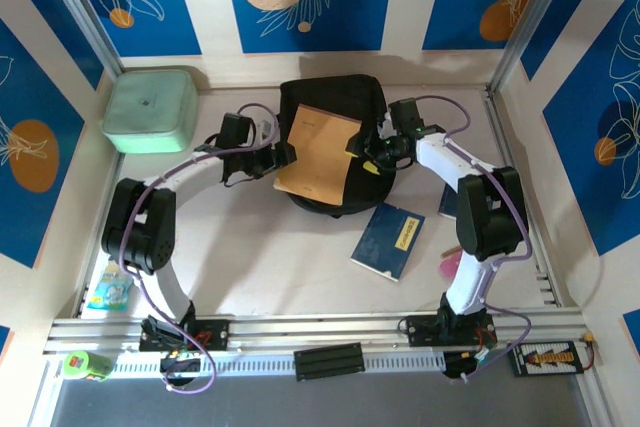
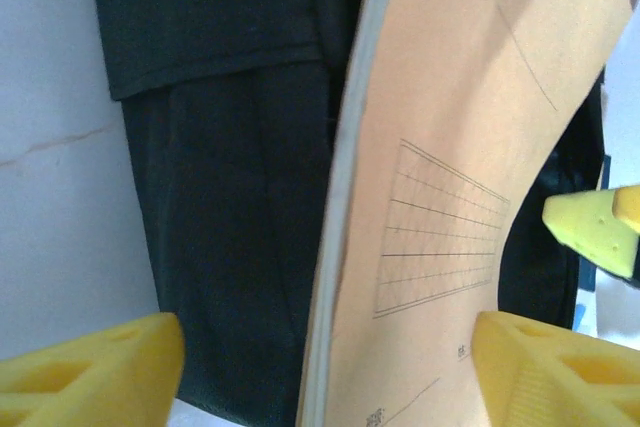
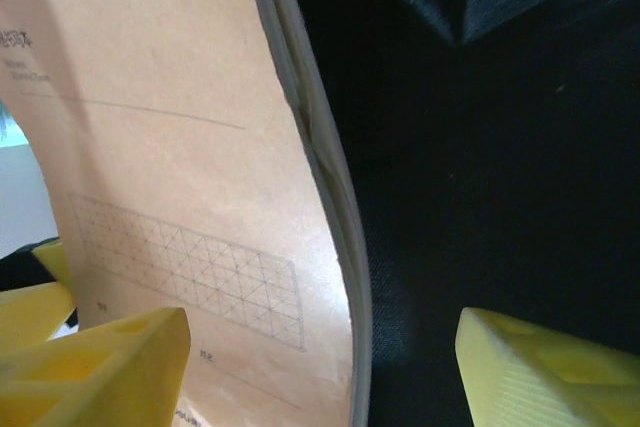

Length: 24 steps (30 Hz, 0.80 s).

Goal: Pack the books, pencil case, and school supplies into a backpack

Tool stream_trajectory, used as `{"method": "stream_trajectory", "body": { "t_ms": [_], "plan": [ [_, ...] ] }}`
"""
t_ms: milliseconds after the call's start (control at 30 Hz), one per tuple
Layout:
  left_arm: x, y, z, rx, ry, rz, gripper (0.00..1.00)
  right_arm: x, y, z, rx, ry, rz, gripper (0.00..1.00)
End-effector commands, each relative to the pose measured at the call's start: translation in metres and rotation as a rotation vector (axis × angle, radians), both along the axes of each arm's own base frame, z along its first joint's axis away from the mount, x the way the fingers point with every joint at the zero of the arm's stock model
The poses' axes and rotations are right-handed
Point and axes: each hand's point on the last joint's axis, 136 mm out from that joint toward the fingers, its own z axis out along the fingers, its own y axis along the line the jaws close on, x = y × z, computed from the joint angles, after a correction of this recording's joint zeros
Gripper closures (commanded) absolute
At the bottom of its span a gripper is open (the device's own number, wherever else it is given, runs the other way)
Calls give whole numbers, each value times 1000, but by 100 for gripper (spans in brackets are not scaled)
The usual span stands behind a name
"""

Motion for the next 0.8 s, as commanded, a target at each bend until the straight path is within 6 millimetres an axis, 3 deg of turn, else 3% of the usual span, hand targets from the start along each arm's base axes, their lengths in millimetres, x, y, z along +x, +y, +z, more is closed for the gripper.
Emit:
{"method": "stream_trajectory", "body": {
  "t_ms": [0, 100, 300, 400, 600, 767],
  "plan": [
    [0, 0, -6, 20, 22, -3, 32, 6, 21, 8, 87, -45, 78, 28],
    [-1, 0, -9, 21, 36, 9, 42, 16, 24, 1, 64, -59, 90, 28],
    [-4, 1, -17, 17, 66, 24, 52, 36, 33, -16, 53, -119, 119, 25],
    [-6, 4, -23, 29, 81, 33, 54, 40, 46, -9, 120, -192, 172, 25],
    [-8, 5, -33, 37, 106, 42, 57, 17, 76, 4, 278, -263, 327, 27],
    [-8, 7, -39, 33, 114, 65, 57, -3, 74, 6, 309, -292, 317, 34]
  ]
}}
